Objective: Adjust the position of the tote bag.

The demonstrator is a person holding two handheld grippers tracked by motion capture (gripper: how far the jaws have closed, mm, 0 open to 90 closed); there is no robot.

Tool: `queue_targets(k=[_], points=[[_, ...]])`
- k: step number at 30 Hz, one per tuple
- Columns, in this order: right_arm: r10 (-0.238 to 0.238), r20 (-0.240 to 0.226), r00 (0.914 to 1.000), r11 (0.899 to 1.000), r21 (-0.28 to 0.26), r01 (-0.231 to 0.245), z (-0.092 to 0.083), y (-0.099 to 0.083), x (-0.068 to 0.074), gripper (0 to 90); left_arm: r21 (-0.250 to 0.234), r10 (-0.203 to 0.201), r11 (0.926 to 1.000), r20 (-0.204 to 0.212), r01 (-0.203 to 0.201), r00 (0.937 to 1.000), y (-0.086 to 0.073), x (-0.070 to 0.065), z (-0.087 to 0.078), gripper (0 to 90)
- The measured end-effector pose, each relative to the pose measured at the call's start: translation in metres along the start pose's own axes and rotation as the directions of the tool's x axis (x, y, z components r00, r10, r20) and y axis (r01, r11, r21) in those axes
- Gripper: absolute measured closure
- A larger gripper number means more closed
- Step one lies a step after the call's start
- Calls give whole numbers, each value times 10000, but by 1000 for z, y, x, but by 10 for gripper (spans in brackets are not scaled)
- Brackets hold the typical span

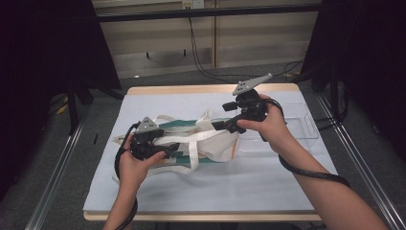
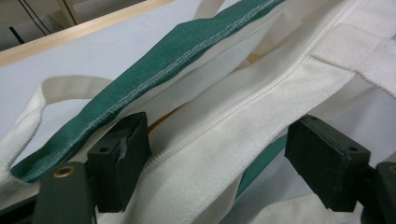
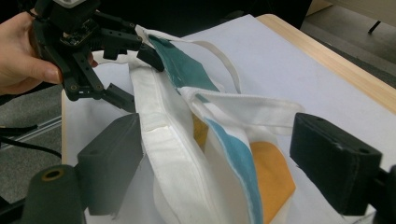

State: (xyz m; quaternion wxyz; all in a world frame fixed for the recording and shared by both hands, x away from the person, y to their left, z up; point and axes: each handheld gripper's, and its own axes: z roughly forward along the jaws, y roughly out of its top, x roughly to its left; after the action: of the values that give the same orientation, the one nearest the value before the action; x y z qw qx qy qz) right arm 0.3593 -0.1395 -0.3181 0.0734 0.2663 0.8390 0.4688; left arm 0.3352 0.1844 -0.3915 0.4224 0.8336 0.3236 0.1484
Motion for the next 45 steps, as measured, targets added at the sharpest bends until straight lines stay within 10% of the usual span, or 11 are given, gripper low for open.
queue_targets(k=[10, 18, 24, 36, 45], points=[[-309, 261, 9992, 9988, 401, 299, 20, -1, -5, 399, -37, 39, 10000, 25, -39, 10000, -1, 1, -1, 238], [-650, 687, 9955, 9968, 508, 615, 26, -2, -5, 771, -254, 53, 9997, -43, -54, 10000, -4, 2, -7, 261], [-521, 610, 9968, 9974, 524, 489, 27, -1, -6, 825, -120, 266, 9996, -45, -266, 9996, -5, 1, -7, 270], [324, 649, 9974, 9989, 323, -345, 28, -4, -14, 869, 439, 686, 9969, -603, -661, 9958, -5, 2, -9, 675], [960, 1038, 9900, 9953, 18, -967, 30, -4, -16, 873, 527, 1119, 9926, -451, -1094, 9927, -6, -2, -17, 752]])
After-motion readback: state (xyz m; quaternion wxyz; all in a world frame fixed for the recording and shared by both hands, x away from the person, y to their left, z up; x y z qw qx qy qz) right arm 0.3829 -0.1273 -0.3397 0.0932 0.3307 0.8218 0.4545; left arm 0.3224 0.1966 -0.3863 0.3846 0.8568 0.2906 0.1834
